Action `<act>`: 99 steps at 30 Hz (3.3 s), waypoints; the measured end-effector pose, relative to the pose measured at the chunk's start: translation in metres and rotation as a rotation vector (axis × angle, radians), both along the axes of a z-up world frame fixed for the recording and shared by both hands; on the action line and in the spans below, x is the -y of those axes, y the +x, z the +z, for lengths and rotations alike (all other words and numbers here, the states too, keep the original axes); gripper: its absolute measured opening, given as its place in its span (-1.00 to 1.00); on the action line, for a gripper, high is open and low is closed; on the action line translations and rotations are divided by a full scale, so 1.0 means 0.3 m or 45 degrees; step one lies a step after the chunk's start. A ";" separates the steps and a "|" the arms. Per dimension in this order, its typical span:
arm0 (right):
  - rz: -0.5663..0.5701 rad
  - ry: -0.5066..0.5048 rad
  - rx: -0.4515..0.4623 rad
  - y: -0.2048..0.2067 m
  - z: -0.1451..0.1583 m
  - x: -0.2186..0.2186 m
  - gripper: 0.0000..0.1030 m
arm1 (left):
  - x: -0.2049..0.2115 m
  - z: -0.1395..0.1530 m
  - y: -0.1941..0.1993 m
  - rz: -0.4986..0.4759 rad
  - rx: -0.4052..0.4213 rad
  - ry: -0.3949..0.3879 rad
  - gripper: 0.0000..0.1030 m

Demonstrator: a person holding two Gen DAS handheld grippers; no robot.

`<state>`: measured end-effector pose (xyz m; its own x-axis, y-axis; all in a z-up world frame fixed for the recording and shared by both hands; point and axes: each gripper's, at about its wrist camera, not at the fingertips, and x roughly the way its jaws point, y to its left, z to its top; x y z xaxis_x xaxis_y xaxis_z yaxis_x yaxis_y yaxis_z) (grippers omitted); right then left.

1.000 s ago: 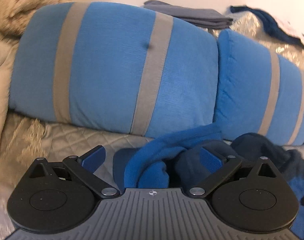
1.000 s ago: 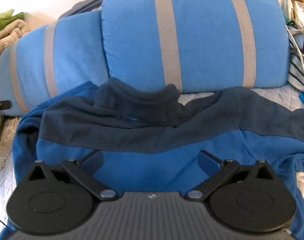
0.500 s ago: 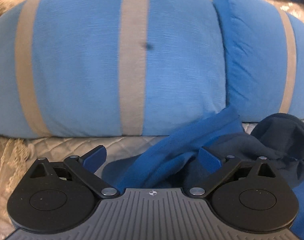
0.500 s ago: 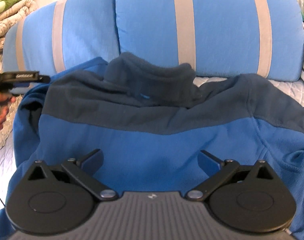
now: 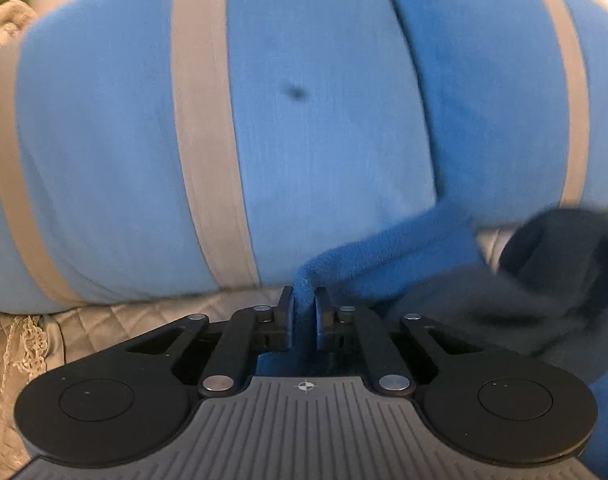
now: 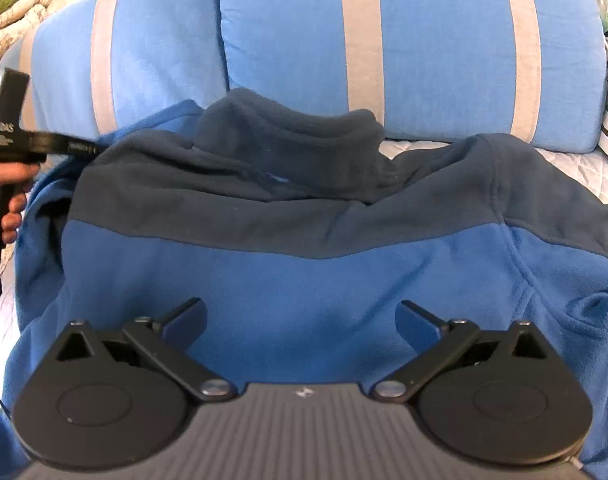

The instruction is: Fold clothes

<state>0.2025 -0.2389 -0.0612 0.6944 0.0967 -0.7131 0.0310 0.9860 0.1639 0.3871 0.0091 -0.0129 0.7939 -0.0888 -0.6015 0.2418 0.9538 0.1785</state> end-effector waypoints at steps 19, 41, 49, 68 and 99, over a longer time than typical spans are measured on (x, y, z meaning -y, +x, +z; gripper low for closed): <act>-0.164 -0.006 -0.015 0.005 -0.023 0.059 0.99 | 0.007 0.438 -0.391 -0.357 0.479 -0.182 -0.84; -0.339 0.144 -0.036 -0.016 -0.057 0.181 0.99 | 0.042 0.108 -0.708 -0.736 0.184 0.396 0.50; -0.331 0.143 -0.040 -0.014 -0.061 0.180 0.99 | 0.284 -0.058 -0.792 -1.154 0.053 0.779 0.50; -0.308 0.183 -0.058 -0.008 -0.075 0.191 0.99 | 0.367 -0.209 -0.631 -1.103 -0.303 0.591 0.01; -0.286 0.349 0.044 -0.031 -0.051 0.221 0.99 | -0.089 0.437 -0.543 -0.292 0.420 0.000 -0.65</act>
